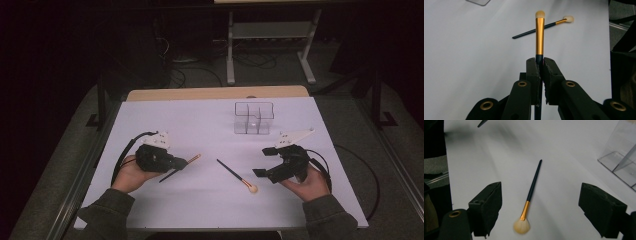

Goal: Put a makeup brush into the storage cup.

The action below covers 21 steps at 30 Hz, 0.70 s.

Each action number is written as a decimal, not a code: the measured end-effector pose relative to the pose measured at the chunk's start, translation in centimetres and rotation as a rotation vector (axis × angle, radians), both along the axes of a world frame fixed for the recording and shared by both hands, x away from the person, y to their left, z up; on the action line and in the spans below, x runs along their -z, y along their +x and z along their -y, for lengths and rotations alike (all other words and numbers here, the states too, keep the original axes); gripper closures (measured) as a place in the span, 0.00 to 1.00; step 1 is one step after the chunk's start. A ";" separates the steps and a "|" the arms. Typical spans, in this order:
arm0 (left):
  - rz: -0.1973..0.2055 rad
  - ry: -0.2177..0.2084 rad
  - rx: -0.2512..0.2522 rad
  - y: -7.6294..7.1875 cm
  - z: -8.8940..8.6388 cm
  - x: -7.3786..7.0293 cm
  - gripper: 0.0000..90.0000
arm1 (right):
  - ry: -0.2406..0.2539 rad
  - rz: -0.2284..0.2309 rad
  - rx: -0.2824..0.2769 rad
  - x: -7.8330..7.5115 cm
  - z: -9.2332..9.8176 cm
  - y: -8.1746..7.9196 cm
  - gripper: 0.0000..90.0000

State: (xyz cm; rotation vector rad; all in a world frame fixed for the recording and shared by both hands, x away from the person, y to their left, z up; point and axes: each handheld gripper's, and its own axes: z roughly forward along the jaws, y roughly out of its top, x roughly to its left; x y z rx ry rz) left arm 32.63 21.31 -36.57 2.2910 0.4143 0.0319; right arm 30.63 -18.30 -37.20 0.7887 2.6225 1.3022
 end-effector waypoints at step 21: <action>0.011 -0.067 0.039 -0.7 1.2 -0.3 0.93 | -0.004 -0.038 -0.081 -1.7 -2.6 1.1 0.24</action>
